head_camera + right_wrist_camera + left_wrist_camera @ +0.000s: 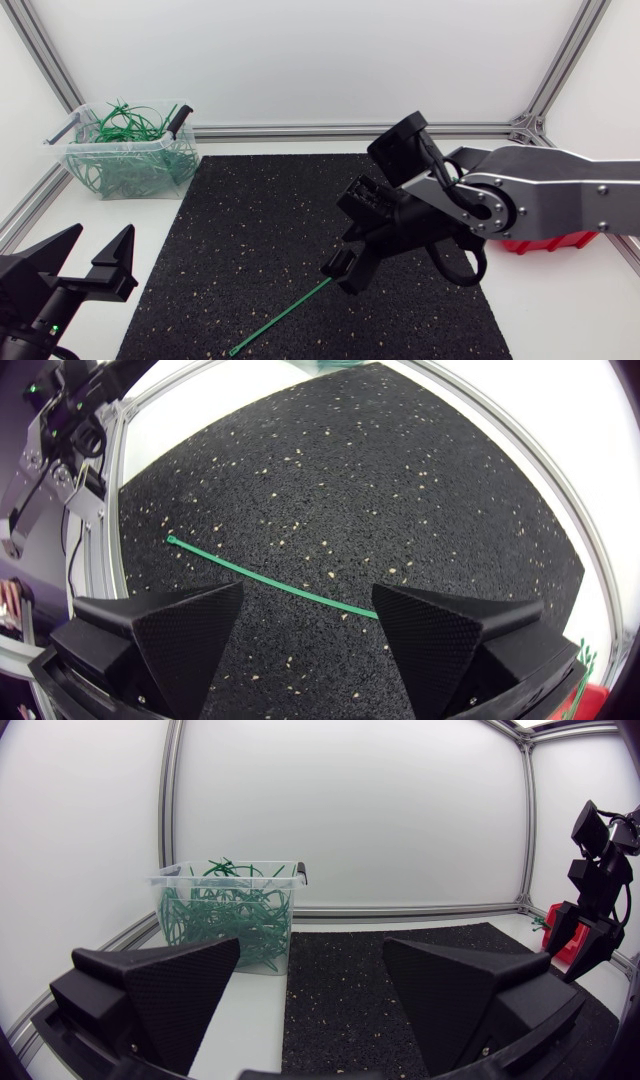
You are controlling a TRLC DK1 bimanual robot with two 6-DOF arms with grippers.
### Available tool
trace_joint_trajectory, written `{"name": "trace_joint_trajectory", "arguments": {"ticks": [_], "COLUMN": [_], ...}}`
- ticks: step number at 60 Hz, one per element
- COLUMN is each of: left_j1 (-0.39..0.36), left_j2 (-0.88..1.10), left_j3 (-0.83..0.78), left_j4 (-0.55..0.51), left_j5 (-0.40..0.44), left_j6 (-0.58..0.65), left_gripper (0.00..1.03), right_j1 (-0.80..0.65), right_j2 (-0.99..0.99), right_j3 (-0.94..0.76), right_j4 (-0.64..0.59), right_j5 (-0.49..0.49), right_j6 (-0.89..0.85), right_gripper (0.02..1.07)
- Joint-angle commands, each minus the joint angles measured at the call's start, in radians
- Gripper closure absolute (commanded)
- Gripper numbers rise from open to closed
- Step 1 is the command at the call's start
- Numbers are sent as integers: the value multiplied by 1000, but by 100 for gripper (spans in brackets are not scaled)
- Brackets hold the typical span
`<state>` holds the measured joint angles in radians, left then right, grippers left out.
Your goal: Take a green cable tie from the red box, thread the tail through the head to close it, then place it in the transparent bin on the left.
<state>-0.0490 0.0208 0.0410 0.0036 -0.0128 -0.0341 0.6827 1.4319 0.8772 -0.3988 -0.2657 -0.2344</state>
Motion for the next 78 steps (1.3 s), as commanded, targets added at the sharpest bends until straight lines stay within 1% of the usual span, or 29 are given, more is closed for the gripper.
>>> {"name": "trace_joint_trajectory", "arguments": {"ticks": [1,3,5,7,9,16,22,31,40,44,49,54,63,74,78], "left_j1": [-2,-2,-2,-2,-2,-3,-5,-5,-6,-8,-8,-6,-6,-6,-6], "left_j2": [8,8,8,8,8,10,10,10,10,11,11,13,13,13,13], "left_j3": [-38,-38,-38,-38,-38,-38,-38,-38,-38,-38,-38,-38,-38,-38,-38], "left_j4": [-28,-28,-28,-28,-28,-28,-28,-28,-28,-28,-28,-28,-28,-28,-28], "left_j5": [2,2,2,2,2,2,2,2,2,2,2,2,2,2,2], "left_j6": [-13,-13,-13,-13,-13,-13,-13,-13,-13,-13,-13,-13,-13,-13,-13], "left_gripper": [3,3,3,3,3,3,3,3,3,3,3,3,3,3,3], "right_j1": [21,37,63,78,84,172,215,236,255,270,285,299,307,311,322], "right_j2": [39,50,68,91,107,131,156,196,263,291,320,349,412,467,481], "right_j3": [43,63,89,117,135,151,178,236,299,319,332,335,359,388,396], "right_j4": [-26,-46,-92,-138,-172,-187,-212,-273,-331,-337,-328,-313,-302,-304,-304], "right_j5": [-1,39,92,114,112,149,169,171,169,169,171,178,180,189,189], "right_j6": [-131,-190,-250,-272,-298,-373,-428,-520,-571,-583,-603,-623,-654,-672,-675], "right_gripper": [13,12,12,12,8,7,7,7,7,8,13,14,22,23,25]}}
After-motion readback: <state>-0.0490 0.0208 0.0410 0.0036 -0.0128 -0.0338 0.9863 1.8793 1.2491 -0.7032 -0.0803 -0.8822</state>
